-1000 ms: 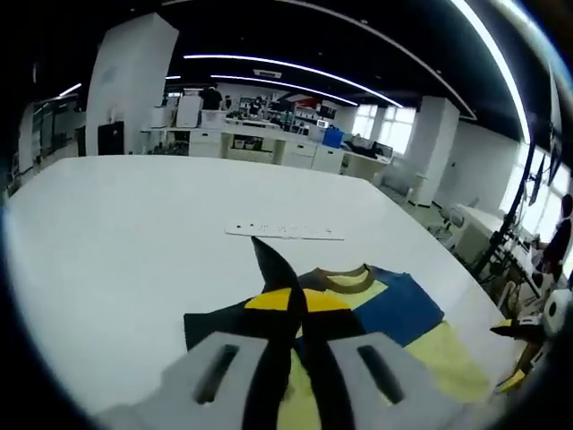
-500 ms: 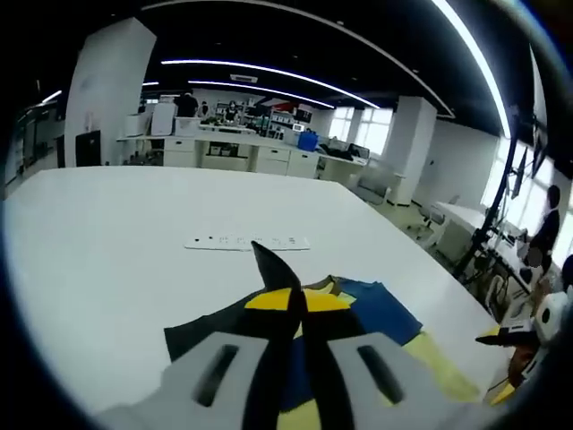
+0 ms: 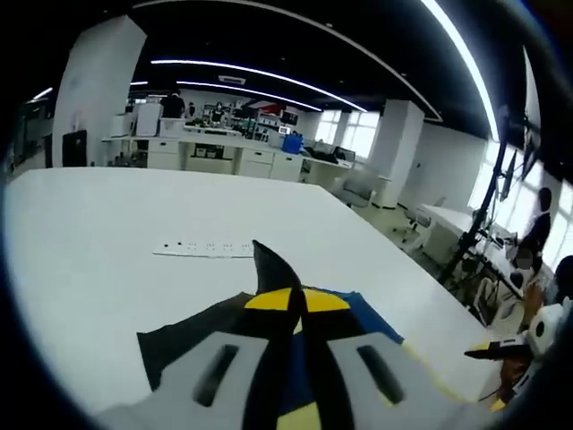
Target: Fold the garment on the visible template until the final outline fits inside the template.
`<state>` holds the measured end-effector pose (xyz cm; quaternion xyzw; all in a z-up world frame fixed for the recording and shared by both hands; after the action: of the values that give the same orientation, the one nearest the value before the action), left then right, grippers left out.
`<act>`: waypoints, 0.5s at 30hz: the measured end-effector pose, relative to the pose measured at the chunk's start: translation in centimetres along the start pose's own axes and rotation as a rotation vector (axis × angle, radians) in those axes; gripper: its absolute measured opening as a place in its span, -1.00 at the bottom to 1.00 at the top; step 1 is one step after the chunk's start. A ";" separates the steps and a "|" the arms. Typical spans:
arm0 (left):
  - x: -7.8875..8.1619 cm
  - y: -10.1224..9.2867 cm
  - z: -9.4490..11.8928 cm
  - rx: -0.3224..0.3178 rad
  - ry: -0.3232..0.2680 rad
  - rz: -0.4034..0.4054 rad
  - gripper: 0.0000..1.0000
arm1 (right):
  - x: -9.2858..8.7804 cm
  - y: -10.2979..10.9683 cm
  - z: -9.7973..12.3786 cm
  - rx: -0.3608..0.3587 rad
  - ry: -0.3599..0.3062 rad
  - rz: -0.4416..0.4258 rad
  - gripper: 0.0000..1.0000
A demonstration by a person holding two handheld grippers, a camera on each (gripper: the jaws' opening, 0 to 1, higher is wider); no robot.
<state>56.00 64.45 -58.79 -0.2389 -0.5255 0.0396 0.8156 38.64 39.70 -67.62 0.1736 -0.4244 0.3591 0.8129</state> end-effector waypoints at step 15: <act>-1.1 -4.2 -2.7 -0.105 0.026 -0.004 -1.00 | -0.1 -0.4 0.2 -0.006 0.000 -0.017 0.98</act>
<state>57.09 59.45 -58.82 -0.2808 -0.5166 0.0073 0.8088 38.79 39.30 -67.60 0.1749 -0.4238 0.3510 0.8164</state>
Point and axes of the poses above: the point that each gripper's makers call its tool centre point, and the gripper's own axes: z roughly backward along the fingers, y roughly to its left, x roughly out of its top, the point moved 4 cm from there along z, roughly backward along the fingers, and after that the axes turned 12 degrees about z, right-handed, at the moved point
